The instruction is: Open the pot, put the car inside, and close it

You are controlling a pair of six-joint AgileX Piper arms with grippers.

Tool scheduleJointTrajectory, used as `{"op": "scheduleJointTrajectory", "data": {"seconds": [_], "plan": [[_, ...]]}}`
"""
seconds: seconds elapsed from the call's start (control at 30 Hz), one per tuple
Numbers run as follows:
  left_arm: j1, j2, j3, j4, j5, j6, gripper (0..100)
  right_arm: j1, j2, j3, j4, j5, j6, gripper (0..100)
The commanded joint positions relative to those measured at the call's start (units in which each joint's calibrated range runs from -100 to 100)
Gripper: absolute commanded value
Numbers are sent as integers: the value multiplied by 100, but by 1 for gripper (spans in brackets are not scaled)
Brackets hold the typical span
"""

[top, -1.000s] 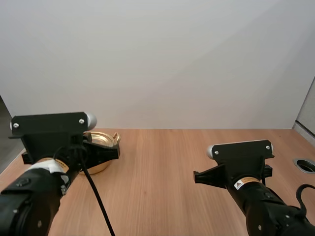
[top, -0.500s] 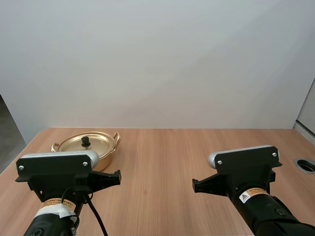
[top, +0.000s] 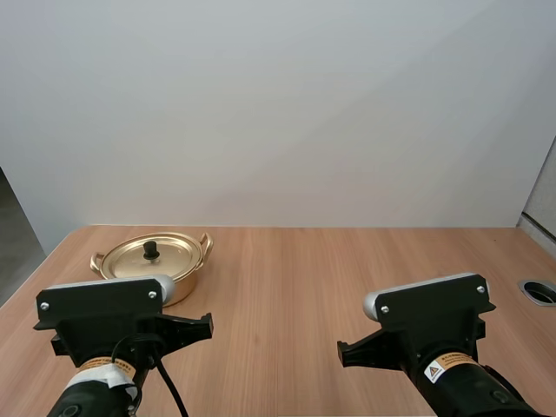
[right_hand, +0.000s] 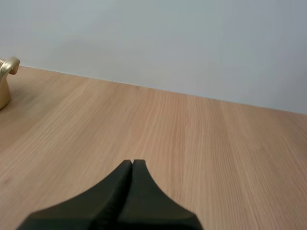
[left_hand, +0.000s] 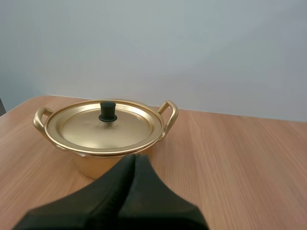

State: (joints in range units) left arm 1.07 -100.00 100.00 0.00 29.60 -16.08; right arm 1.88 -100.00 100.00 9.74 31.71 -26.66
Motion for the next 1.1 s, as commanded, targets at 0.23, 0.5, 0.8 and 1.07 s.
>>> {"op": "scheduleJointTrajectory", "data": {"seconds": [0.23,0.5,0.8,1.07], "plan": [[1,0,0,0,-38,5,0,-18,0,0,-15,-3,9,0],[1,0,0,0,-38,5,0,-18,0,0,160,-22,66,0],[1,0,0,0,-38,5,0,-206,0,0,248,22,254,0],[1,0,0,0,-38,5,0,-359,0,0,248,6,327,0]]}}
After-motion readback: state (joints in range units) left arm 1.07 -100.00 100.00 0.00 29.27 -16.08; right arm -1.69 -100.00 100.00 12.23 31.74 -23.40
